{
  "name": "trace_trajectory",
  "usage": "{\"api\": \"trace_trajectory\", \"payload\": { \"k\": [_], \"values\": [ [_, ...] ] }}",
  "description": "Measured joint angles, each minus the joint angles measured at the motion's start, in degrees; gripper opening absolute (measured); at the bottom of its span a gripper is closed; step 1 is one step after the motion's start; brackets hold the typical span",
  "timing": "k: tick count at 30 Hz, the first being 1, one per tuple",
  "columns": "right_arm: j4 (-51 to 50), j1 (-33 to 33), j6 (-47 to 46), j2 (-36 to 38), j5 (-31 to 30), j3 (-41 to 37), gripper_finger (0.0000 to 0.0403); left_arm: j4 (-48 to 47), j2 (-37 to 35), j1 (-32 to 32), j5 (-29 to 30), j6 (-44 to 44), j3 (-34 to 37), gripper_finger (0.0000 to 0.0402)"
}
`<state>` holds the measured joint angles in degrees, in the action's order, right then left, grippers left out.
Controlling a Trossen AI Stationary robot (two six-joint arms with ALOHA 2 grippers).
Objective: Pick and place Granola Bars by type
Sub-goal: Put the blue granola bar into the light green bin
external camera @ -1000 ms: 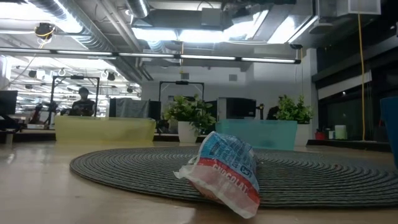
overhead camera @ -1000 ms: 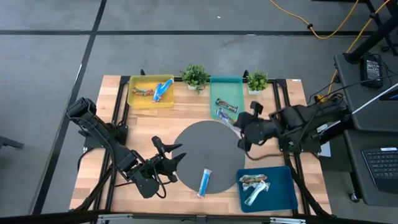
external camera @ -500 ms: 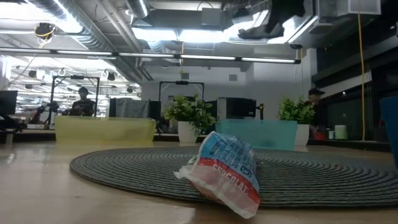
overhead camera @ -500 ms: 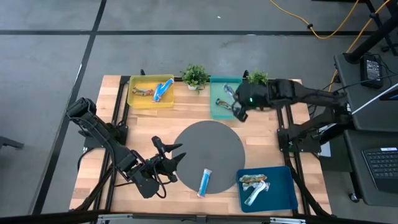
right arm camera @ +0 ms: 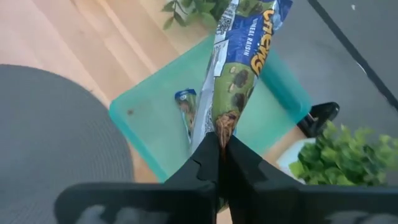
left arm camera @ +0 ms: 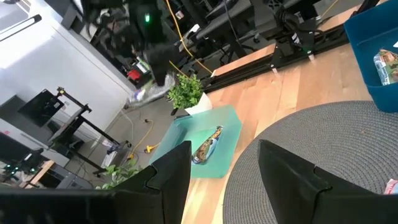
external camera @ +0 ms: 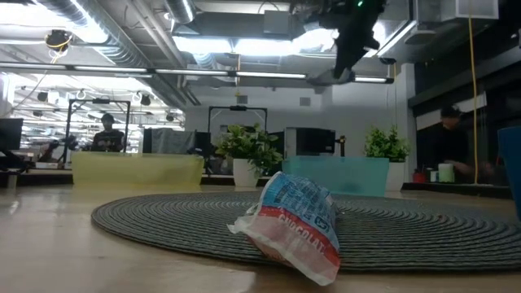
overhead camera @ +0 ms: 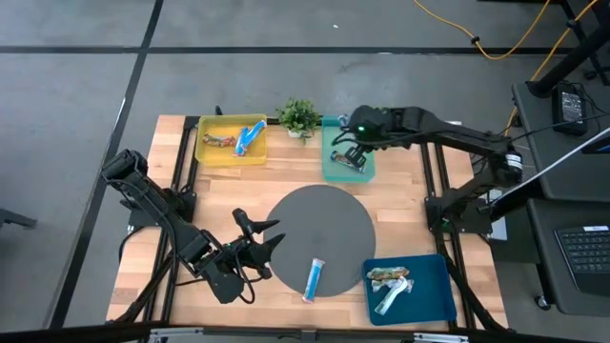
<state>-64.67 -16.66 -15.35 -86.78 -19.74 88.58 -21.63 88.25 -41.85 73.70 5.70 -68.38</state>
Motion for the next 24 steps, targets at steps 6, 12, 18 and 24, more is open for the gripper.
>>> {"api": "trace_trajectory", "payload": {
  "k": [6,12,18,24],
  "values": [
    [0.7,-4.0,2.4,-6.0,0.1,0.0,0.0034,0.0,0.0,0.0,-0.1,0.1,0.0,0.0177],
    [0.3,-7.6,3.4,-10.4,0.4,0.0,0.0018,0.0,0.0,0.0,-2.2,0.5,0.0,0.0177],
    [1.2,-9.4,4.0,-14.6,1.9,0.0,0.0022,0.0,0.0,-0.1,-3.2,2.0,0.0,0.0177],
    [6.3,-10.5,5.4,-17.8,2.5,-2.3,0.0030,0.0,0.0,-0.1,-3.8,3.5,0.1,0.0177]
  ]
}}
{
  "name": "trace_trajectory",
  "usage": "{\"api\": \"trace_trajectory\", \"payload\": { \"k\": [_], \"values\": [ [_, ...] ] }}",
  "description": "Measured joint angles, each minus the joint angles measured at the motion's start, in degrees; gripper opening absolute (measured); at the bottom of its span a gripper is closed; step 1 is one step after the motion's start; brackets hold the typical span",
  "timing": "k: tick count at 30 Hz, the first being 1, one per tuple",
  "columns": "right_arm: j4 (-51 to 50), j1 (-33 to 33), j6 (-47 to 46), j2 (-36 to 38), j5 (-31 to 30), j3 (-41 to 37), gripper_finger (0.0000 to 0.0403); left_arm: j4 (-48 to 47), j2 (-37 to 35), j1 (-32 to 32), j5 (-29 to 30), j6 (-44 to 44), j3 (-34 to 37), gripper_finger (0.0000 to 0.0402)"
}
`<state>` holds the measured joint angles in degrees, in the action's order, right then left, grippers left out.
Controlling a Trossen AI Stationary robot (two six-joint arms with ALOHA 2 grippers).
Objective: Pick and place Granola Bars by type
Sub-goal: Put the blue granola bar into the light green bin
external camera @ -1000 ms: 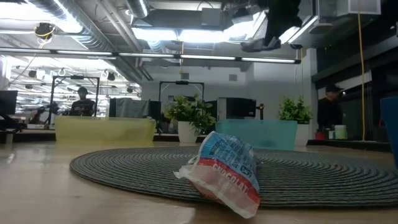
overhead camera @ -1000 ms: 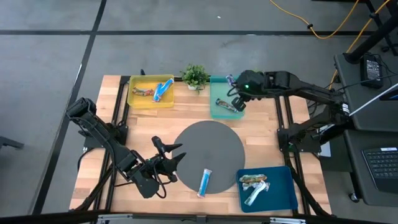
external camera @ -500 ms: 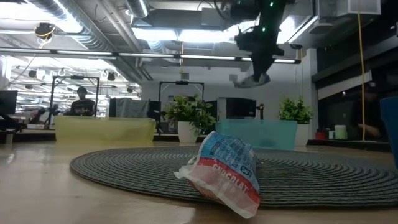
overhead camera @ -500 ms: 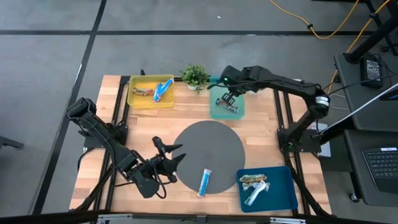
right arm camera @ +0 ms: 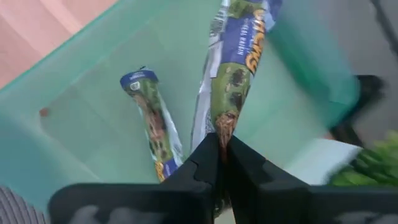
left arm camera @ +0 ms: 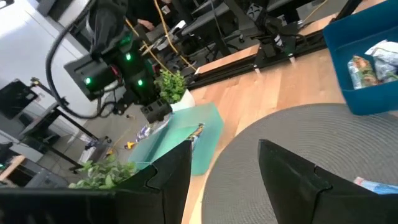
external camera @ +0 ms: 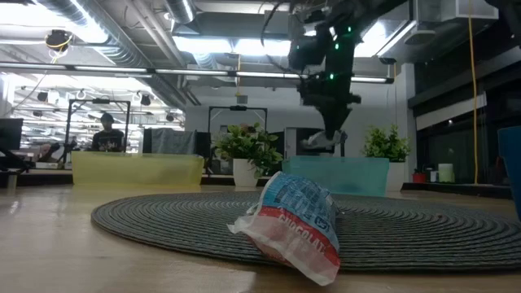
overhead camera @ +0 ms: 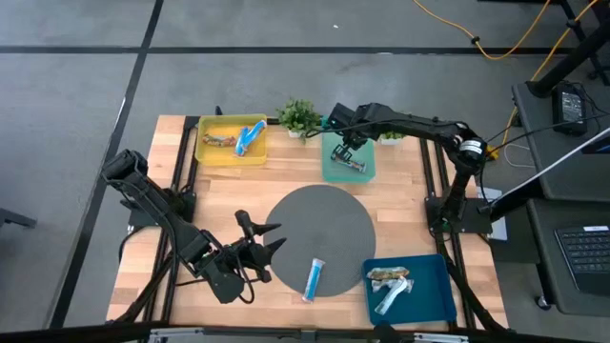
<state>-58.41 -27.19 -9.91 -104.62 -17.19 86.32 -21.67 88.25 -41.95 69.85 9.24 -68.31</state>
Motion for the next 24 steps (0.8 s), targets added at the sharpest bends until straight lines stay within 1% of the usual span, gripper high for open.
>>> {"api": "trace_trajectory", "payload": {
  "k": [5,8,13,20,24],
  "values": [
    [8.6,-1.6,1.6,-0.1,4.9,-5.1,0.0011,0.0,0.0,0.0,-0.9,0.7,0.0,0.0177],
    [10.2,-2.5,1.6,-0.1,6.2,-7.2,0.0015,0.0,0.0,0.0,-0.9,1.1,0.0,0.0177],
    [11.5,-3.8,1.5,-0.1,6.8,-10.2,0.0041,0.0,0.0,0.0,-0.9,1.1,0.0,0.0177],
    [13.5,-3.8,1.5,-0.1,7.0,-13.5,0.0026,0.0,0.0,0.0,-0.9,1.1,0.0,0.0177],
    [14.1,-3.9,1.5,0.0,8.6,-13.6,0.0029,0.0,0.0,0.0,-0.9,1.1,0.0,0.0177]
  ]
}}
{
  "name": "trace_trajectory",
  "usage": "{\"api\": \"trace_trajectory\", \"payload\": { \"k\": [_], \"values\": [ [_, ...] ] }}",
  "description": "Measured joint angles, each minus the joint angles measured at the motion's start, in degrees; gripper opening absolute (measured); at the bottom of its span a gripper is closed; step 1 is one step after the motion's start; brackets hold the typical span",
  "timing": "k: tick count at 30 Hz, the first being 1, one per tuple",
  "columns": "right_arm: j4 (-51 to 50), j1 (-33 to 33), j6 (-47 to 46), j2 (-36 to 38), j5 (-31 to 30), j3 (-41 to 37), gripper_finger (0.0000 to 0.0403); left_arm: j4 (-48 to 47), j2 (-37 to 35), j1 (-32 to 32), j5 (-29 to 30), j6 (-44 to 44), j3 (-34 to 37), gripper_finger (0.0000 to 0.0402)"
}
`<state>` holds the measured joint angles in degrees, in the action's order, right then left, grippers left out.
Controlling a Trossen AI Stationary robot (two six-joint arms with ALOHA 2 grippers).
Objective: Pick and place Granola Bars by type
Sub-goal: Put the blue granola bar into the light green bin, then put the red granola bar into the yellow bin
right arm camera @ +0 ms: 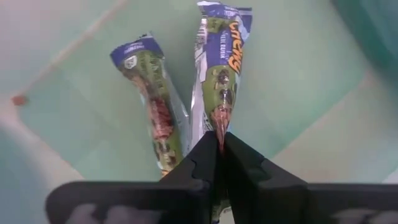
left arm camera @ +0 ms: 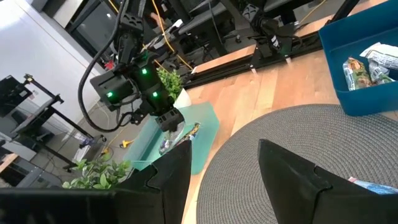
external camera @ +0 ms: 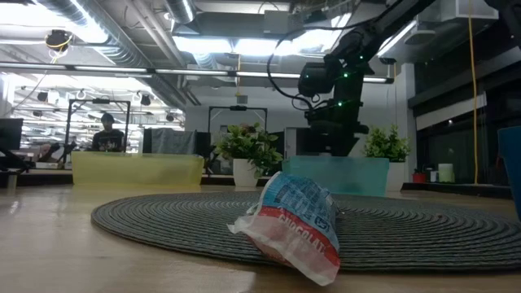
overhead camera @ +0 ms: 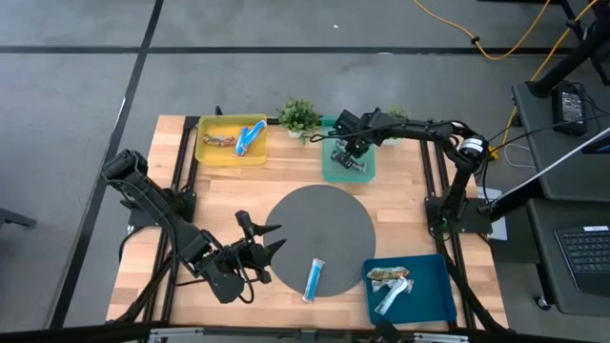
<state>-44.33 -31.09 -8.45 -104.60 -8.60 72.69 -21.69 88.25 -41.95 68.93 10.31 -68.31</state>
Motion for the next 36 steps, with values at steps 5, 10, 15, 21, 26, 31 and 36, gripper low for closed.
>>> {"api": "trace_trajectory", "payload": {
  "k": [5,10,15,21,26,31,36],
  "values": [
    [0.2,0.0,0.0,0.0,1.2,0.0,0.0047,0.0,0.0,0.1,0.0,-0.3,0.0,0.0177],
    [0.3,0.0,0.4,0.0,0.9,0.0,0.0094,0.0,0.0,0.1,0.0,-0.5,0.0,0.0177],
    [-1.3,0.0,0.5,0.7,0.3,0.0,0.0154,-0.7,0.0,0.1,0.0,-0.3,0.0,0.0177],
    [-3.7,3.8,1.4,7.2,-6.8,0.0,0.0176,-1.8,0.0,0.1,-0.2,2.7,0.5,0.0177],
    [-4.9,12.5,1.6,15.0,-7.0,0.0,0.0177,-4.1,0.0,0.9,-8.9,6.2,0.6,0.0177],
    [-4.5,24.7,3.9,19.9,-6.7,0.1,0.0177,-4.3,0.0,2.3,-13.8,7.4,0.6,0.0177],
    [-4.4,37.4,7.5,20.7,-5.6,0.1,0.0177,-4.3,0.0,2.4,-13.0,8.0,0.6,0.0177]
  ]
}}
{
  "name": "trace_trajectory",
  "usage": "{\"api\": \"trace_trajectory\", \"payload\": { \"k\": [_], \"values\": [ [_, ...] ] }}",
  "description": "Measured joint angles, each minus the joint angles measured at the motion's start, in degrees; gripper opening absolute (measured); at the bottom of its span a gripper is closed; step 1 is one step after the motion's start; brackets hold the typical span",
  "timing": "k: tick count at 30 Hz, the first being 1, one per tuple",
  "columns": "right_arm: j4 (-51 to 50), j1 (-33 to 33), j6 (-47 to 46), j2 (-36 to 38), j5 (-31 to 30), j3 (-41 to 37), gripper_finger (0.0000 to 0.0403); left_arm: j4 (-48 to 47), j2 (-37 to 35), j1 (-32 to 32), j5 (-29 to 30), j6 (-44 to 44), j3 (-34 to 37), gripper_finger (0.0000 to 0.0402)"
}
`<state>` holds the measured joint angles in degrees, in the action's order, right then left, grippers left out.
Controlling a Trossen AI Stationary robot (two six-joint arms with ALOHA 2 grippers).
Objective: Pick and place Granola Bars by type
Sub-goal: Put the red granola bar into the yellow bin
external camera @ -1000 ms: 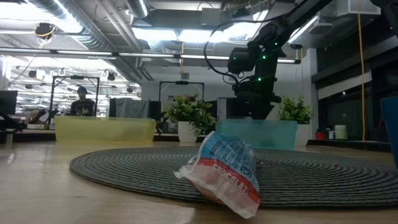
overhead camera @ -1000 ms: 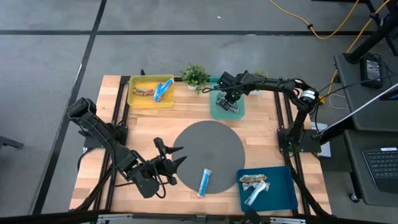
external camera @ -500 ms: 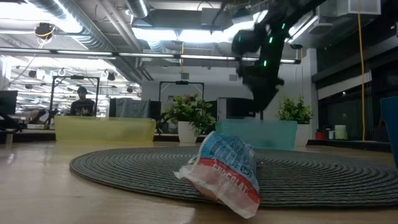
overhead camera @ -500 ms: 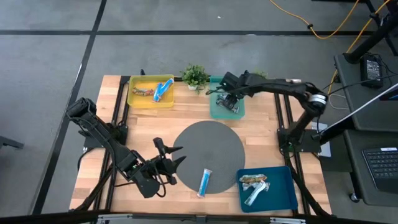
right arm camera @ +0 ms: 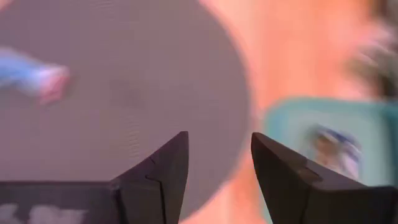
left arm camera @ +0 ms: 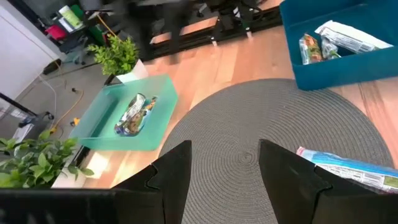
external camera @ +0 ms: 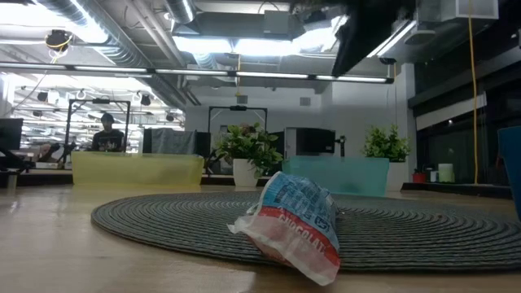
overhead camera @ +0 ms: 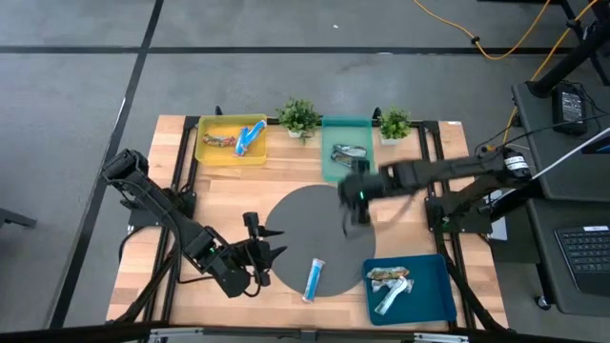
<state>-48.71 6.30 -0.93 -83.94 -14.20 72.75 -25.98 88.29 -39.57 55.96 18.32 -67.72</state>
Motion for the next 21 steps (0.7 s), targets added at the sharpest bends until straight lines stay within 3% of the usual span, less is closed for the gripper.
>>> {"api": "trace_trajectory", "payload": {
  "k": [10,15,21],
  "values": [
    [7.2,18.4,7.6,-5.3,1.8,0.0,0.0177,0.0,0.0,0.0,1.5,-0.7,0.0,0.0177],
    [12.1,21.8,12.4,-9.9,1.8,0.0,0.0192,0.0,0.0,0.0,1.5,-1.1,0.0,0.0177],
    [12.7,22.5,13.8,-17.4,1.8,2.7,0.0250,0.0,0.0,0.0,1.6,-1.1,0.0,0.0177]
  ]
}}
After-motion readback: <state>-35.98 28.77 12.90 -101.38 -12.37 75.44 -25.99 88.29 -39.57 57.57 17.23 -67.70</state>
